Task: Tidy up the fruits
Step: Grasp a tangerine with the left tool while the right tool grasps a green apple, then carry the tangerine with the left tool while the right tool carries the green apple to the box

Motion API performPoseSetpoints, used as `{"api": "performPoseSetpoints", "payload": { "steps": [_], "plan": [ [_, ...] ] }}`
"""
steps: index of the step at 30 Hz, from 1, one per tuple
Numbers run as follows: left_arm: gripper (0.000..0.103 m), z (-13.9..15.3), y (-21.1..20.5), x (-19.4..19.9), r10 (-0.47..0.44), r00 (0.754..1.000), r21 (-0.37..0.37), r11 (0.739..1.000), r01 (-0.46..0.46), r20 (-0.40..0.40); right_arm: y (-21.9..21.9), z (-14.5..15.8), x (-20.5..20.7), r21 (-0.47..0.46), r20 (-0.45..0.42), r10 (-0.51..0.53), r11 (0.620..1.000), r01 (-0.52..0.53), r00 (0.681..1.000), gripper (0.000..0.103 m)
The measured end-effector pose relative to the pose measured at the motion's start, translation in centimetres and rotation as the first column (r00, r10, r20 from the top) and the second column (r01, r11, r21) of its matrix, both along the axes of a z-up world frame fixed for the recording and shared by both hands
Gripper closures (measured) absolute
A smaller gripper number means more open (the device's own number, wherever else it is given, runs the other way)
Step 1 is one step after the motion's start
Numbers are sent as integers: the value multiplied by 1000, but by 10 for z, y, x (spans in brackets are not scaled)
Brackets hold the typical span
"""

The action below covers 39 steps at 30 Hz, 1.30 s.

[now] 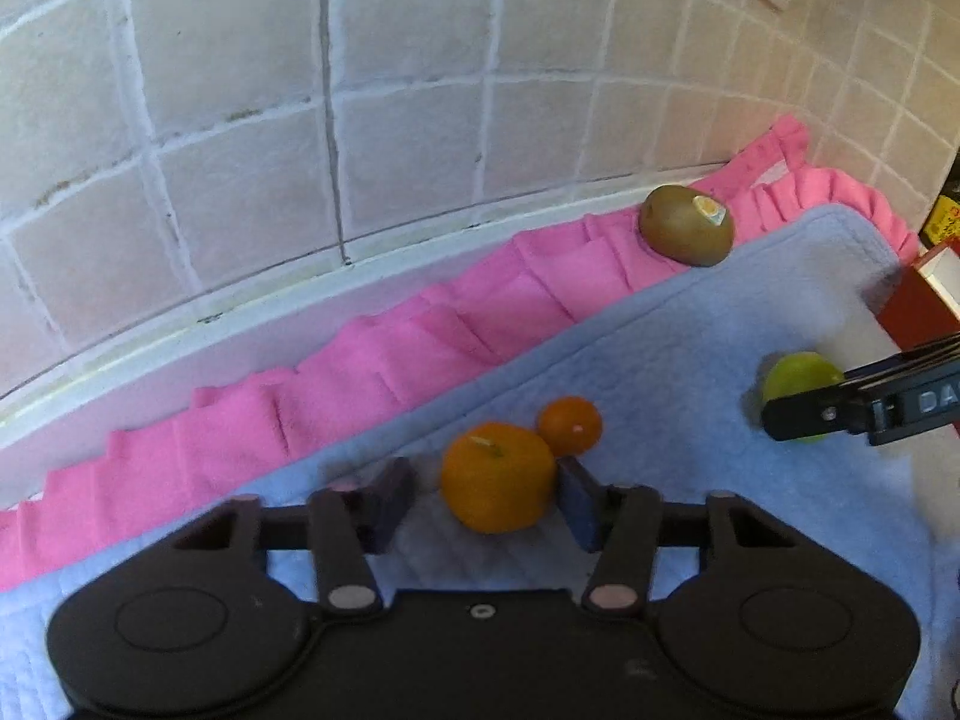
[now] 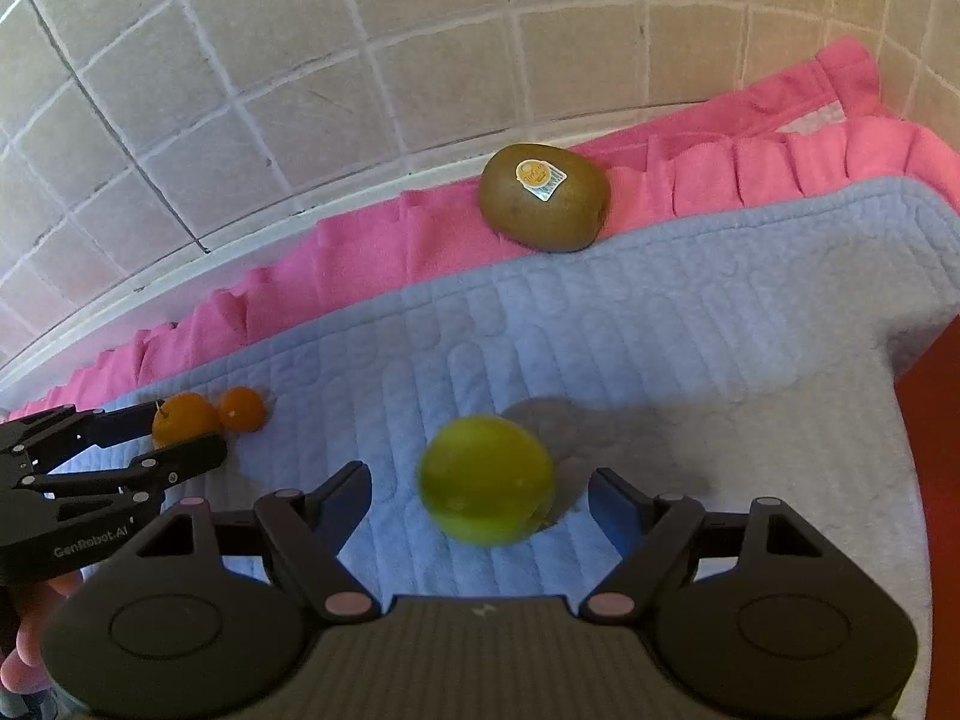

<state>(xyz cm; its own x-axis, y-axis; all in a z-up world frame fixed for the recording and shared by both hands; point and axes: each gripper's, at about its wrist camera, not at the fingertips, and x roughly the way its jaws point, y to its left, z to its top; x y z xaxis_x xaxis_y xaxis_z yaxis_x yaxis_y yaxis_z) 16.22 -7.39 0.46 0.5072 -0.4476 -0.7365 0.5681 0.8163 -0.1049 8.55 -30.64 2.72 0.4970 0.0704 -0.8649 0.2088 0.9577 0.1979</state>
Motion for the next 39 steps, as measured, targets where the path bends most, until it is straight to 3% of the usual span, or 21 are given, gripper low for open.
{"api": "performPoseSetpoints", "payload": {
  "steps": [5,9,18,24,31,35,39],
  "plan": [
    [55,3,-1,-3,15,1000,5,1000,-15,15,1,-3,2,1,-2,-7,1000,7,1000,37],
    [55,5,2,-8,21,1000,3,1000,-21,20,0,-2,1,-12,6,-7,1000,7,1000,51],
    [55,33,-1,-29,-25,996,24,999,23,81,-1,15,-18,12,46,-21,1000,20,999,51],
    [55,75,-17,-61,-64,984,16,998,62,164,-14,59,-57,21,141,-65,998,62,988,51],
    [55,128,-54,-99,-125,959,-35,990,138,253,-52,114,-126,5,264,-157,987,162,952,51],
    [55,150,-98,-118,-202,936,-73,970,232,290,-88,137,-167,-27,311,-226,969,246,923,51],
    [55,163,-152,-134,-294,903,-105,934,341,314,-129,151,-203,-64,340,-308,935,348,889,51]
  ]
}}
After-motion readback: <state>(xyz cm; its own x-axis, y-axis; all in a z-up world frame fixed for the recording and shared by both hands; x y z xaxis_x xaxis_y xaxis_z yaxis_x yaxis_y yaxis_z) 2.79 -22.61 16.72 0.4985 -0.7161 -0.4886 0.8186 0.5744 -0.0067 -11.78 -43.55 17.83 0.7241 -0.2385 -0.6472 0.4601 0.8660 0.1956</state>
